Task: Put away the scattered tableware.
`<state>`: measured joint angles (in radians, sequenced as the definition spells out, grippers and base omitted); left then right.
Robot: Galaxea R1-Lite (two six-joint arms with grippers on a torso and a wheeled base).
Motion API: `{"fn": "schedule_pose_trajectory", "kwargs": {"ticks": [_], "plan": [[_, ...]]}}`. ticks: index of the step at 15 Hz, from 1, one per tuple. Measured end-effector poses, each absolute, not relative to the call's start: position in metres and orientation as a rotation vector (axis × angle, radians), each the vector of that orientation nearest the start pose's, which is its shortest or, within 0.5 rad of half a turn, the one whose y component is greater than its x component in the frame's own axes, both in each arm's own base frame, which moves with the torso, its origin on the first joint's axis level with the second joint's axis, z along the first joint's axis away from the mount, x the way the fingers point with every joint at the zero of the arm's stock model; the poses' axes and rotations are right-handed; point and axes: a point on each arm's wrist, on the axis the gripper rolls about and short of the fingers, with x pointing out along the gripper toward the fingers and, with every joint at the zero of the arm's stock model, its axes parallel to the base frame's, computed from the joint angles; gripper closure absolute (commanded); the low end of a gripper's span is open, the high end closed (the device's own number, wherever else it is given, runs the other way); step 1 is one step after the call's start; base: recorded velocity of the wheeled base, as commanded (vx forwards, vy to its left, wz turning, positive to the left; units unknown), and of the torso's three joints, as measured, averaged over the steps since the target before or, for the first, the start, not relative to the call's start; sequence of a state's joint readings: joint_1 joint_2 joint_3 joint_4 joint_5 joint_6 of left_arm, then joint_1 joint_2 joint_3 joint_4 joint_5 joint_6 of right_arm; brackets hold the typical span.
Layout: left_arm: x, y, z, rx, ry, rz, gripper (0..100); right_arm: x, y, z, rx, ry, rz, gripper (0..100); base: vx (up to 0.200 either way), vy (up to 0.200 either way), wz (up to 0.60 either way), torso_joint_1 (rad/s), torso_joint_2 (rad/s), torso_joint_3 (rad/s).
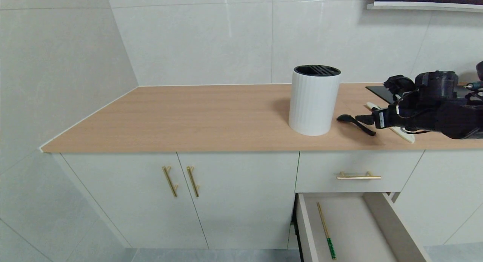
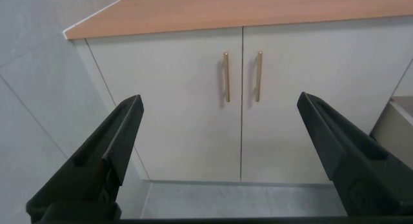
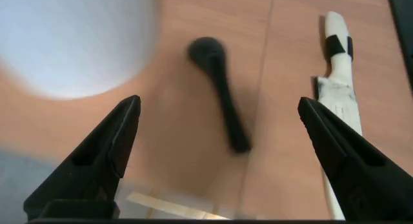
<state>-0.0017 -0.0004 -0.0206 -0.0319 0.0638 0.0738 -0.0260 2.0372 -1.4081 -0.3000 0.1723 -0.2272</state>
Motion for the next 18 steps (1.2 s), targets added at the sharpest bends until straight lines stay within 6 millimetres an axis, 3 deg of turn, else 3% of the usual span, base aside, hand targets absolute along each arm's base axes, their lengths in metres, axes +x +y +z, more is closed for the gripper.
{"fn": "schedule_pose_trajectory", "kwargs": {"ticks": [4,9,14,15,18], "plan": [[-0.025,0.001,0.084,0.072,-0.050,0.064,0,0.447,-0.019,0.165,-0.185,0.343,0.180,0,0.000,0.000,0.00,0.000,0.00,0.000],[-0.025,0.001,0.084,0.072,-0.050,0.064,0,0.457,-0.021,0.144,-0.169,0.400,0.202,0,0.000,0.000,0.00,0.000,0.00,0.000],[-0.025,0.001,0.084,0.072,-0.050,0.064,0,0.466,-0.022,0.137,-0.158,0.429,0.209,0,0.000,0.000,0.00,0.000,0.00,0.000],[-0.025,0.001,0.084,0.072,-0.050,0.064,0,0.467,-0.022,0.136,-0.157,0.428,0.209,100,0.000,0.000,0.00,0.000,0.00,0.000],[-0.025,0.001,0.084,0.072,-0.050,0.065,0,0.470,-0.021,0.132,-0.157,0.433,0.211,100,0.000,0.000,0.00,0.000,0.00,0.000]]}}
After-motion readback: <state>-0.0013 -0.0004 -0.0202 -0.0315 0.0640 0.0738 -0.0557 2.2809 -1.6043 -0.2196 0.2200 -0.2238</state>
